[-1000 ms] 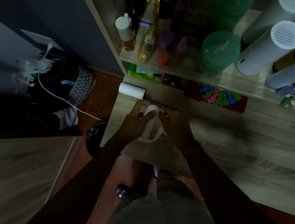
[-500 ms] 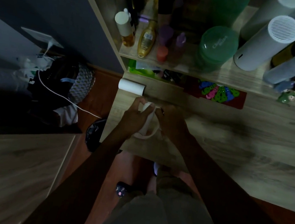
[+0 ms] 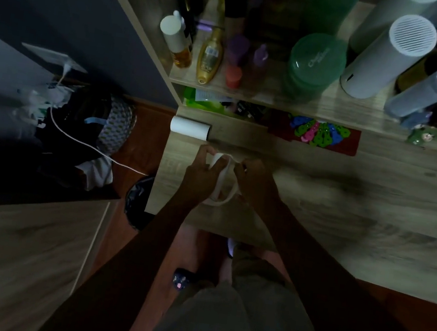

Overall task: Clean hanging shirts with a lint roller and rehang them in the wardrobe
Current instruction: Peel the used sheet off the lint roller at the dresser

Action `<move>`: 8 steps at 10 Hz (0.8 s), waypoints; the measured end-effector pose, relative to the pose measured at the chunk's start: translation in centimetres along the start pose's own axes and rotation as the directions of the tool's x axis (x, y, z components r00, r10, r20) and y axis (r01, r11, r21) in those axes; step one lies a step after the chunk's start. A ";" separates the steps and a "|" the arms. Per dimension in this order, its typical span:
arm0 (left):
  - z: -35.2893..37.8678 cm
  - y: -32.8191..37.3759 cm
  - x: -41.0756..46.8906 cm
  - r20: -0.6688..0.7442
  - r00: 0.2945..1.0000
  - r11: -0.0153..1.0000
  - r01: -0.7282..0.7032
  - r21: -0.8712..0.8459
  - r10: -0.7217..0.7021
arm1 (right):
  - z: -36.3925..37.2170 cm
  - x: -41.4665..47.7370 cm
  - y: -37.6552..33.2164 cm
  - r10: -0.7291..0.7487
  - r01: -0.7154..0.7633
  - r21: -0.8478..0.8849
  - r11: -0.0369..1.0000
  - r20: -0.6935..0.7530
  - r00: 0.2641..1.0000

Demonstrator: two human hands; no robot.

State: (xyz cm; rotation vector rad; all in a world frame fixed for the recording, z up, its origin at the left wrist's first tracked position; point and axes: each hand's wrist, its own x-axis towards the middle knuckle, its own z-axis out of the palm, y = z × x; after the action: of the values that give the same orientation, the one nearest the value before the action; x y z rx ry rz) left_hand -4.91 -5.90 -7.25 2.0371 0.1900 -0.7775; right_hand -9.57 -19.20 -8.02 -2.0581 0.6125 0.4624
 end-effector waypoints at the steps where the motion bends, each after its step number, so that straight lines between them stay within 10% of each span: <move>1: 0.6 -0.2 0.1 -0.013 1.000 0.999 0.014 0.030 -0.014 | 0.1 0.2 0.9 0.022 -0.023 -0.014 1.000 -0.013 1.000; 8: 1.7 0.7 2.0 -0.014 1.000 0.999 -0.010 0.041 0.011 | 0.4 1.6 3.9 0.092 -0.092 0.003 0.996 -0.054 0.994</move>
State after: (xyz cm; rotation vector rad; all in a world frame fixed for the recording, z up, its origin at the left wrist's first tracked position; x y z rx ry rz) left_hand -3.80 -8.02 -8.58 2.0808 0.1726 -0.7658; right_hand -10.65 -21.05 -11.70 -2.0540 0.7430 0.4608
